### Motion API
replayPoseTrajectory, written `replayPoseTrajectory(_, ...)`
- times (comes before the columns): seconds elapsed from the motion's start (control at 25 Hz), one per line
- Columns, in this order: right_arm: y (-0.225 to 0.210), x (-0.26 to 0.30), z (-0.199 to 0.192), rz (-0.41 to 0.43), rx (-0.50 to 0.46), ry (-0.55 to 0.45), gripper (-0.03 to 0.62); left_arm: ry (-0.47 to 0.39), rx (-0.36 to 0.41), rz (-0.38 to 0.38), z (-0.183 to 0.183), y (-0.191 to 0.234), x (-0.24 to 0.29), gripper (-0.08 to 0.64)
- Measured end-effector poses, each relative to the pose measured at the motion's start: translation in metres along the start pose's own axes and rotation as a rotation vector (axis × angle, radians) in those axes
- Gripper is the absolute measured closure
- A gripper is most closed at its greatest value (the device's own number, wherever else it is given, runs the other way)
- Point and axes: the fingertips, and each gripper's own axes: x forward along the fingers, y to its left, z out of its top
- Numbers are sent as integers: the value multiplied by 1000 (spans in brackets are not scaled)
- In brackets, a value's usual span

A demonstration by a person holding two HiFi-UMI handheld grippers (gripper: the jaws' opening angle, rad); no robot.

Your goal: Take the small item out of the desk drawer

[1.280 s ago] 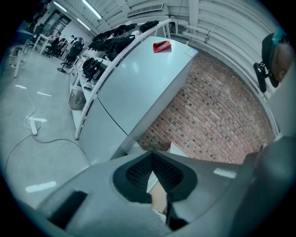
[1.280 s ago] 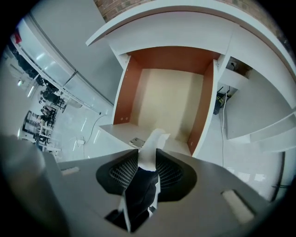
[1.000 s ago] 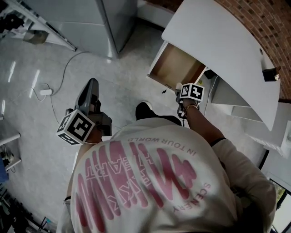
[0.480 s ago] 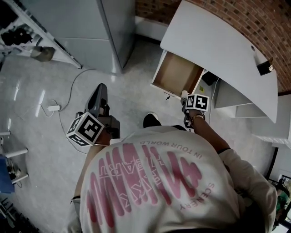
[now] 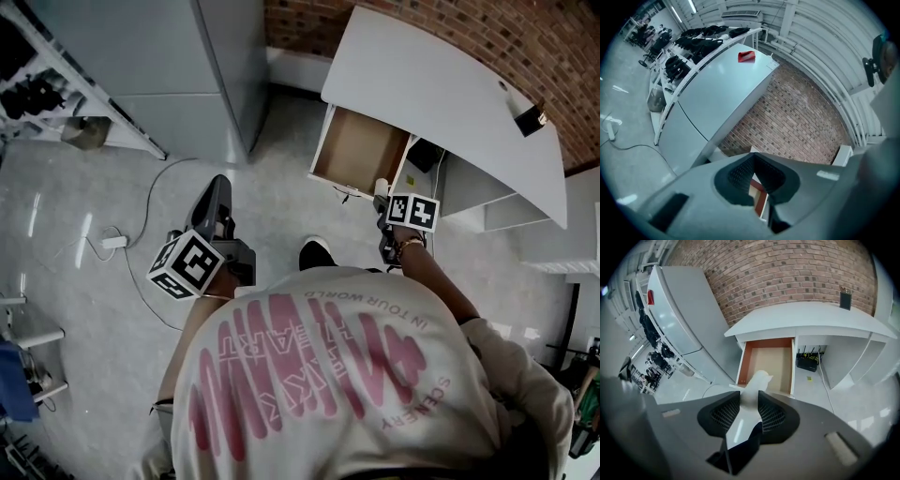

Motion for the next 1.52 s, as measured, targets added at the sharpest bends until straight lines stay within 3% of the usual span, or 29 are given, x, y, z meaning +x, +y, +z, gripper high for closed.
replayPoseTrajectory(0.32, 23, -39, 14, 69, 18, -122, 457, 18, 12, -50, -4, -12, -10, 557)
replayPoseTrajectory(0.64, 53, -73, 32, 145, 28, -235, 457, 16, 15, -50, -4, -11, -31, 557)
replayPoseTrajectory(1.12, 114, -105, 48, 288, -3, -321, 457, -1, 36, -29, -3, -11, -63, 557)
replayPoseTrajectory(1.52, 164, -121, 39, 385, -60, -329, 457, -8, 47, -32, -4, -9, -83, 558)
